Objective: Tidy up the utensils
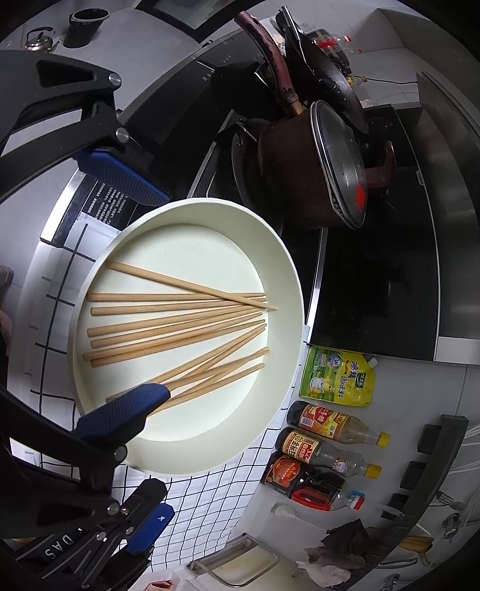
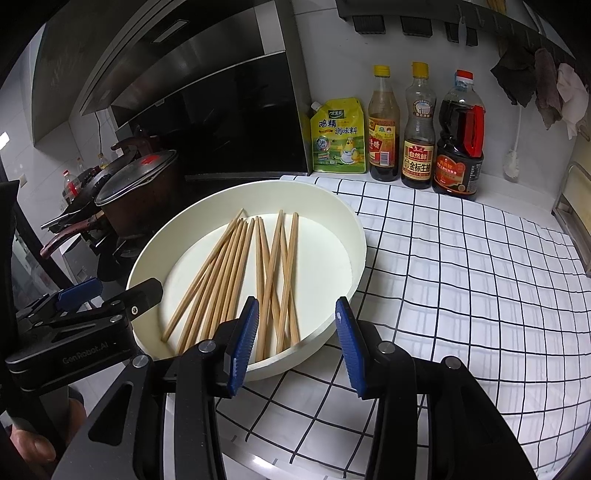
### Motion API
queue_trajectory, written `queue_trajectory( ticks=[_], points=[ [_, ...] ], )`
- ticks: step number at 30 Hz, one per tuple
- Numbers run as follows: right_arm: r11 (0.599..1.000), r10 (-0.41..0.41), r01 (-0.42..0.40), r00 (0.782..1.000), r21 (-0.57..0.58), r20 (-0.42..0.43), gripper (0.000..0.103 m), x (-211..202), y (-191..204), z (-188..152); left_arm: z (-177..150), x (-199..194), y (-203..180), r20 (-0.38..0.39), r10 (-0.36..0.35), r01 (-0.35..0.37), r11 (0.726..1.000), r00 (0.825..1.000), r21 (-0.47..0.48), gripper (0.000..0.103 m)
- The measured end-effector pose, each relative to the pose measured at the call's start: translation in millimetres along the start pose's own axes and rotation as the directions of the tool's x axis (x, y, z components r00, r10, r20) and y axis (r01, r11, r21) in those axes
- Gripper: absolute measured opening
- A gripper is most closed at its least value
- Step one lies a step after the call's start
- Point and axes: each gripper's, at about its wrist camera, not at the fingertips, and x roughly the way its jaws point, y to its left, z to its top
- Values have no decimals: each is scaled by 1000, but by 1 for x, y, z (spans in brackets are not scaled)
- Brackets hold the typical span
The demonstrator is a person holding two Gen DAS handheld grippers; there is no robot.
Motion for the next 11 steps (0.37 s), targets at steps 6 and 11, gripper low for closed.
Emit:
queue_trajectory(
  ticks=[6,11],
  points=[
    [1000,0,0,1000,2,2,41,-1,-5,-1,0,-1,-2,1,11,-11,1000,1000,3,96],
    [1000,1,-1,1000,1,3,41,-2,-5,-1,0,-1,-3,1,19,-19,1000,1000,4,96]
  ],
)
